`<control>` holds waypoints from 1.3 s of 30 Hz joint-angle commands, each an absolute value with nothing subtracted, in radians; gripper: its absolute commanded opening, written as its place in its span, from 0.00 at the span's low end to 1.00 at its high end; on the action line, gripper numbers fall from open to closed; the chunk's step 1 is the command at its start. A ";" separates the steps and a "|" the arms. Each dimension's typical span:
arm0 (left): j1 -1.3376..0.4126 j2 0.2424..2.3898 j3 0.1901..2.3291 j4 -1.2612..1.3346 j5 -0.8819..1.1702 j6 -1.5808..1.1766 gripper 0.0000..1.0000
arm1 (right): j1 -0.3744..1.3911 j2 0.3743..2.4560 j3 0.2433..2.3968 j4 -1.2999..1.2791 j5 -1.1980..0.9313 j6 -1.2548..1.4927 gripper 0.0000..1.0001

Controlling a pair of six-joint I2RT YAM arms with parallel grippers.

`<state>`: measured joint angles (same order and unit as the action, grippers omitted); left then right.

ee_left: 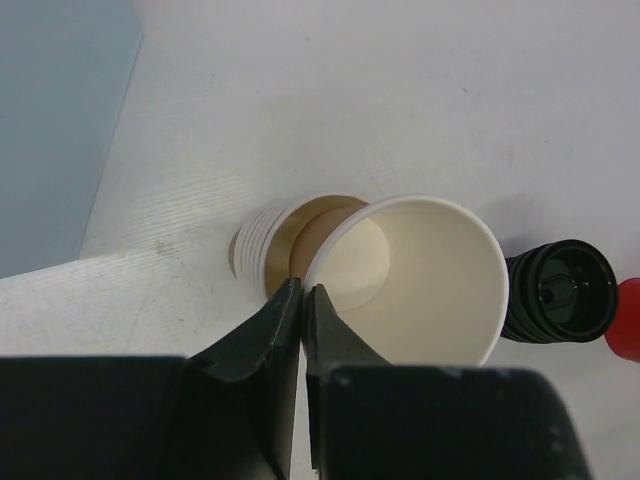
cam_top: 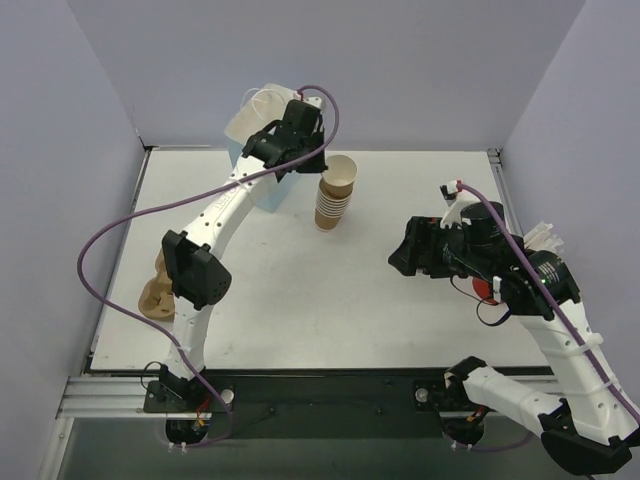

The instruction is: Pack the takeout coffee

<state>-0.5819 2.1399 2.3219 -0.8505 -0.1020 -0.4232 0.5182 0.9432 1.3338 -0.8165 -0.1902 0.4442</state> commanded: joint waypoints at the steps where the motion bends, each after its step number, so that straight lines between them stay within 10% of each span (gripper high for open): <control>1: -0.560 2.073 2.381 -0.842 -0.025 -0.483 0.00 | 0.522 0.942 1.374 -0.827 -0.179 0.457 0.73; 17: -0.543 1.754 2.209 -0.948 -0.040 -0.437 0.00 | 0.520 0.936 1.362 -0.836 -0.131 0.551 0.72; 28: -0.603 1.244 1.250 -0.747 -0.077 -0.509 0.00 | 0.411 1.052 1.362 -0.844 0.023 0.575 0.68; 39: -0.624 1.239 0.959 -0.467 -0.012 -0.568 0.00 | 0.265 1.198 1.404 -0.822 0.060 0.517 0.66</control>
